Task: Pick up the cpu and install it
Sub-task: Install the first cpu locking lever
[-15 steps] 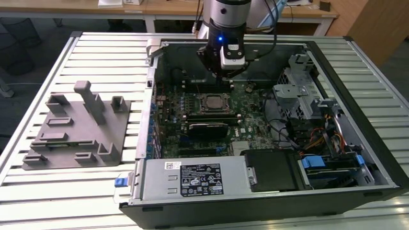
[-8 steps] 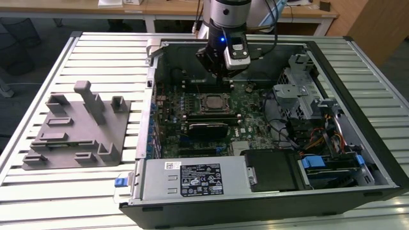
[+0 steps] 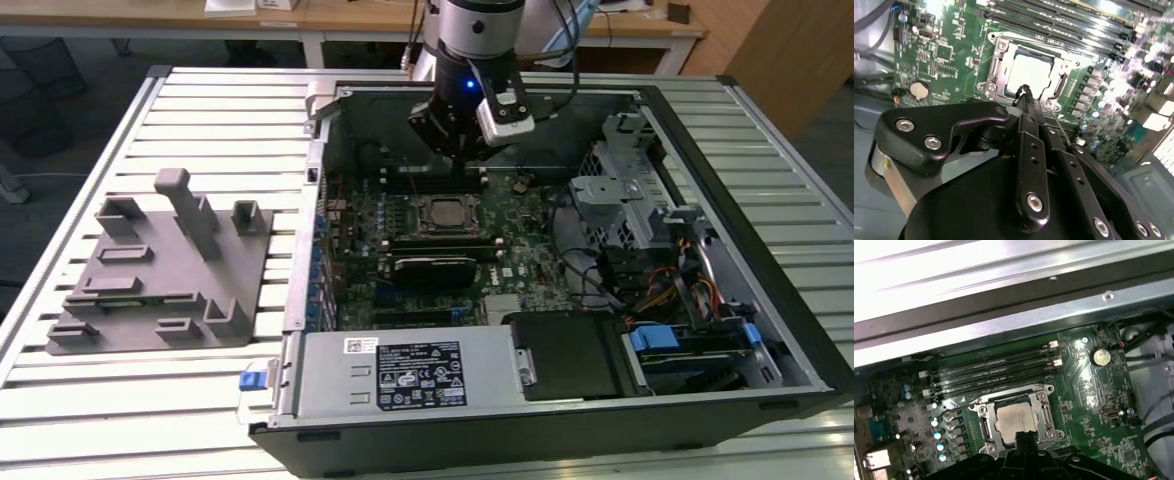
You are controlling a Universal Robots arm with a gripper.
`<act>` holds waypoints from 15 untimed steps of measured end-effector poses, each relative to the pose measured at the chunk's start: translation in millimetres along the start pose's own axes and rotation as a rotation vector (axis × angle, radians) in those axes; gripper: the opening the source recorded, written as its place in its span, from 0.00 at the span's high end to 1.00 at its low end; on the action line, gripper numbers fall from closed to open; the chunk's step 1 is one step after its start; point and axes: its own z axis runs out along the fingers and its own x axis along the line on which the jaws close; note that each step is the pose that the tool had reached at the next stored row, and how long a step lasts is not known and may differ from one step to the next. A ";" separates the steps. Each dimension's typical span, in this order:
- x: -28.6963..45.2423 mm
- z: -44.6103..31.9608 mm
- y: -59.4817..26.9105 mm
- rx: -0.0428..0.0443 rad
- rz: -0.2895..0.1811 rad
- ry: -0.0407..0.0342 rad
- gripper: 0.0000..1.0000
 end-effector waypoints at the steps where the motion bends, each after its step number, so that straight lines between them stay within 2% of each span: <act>1: 0.0 0.1 0.0 -0.0001 -0.018 0.0001 0.89; 12: 0.0 1.2 0.0 -0.0004 -0.217 0.0016 0.89; 15: 3.4 1.3 -0.8 -0.0008 -0.229 0.0013 0.89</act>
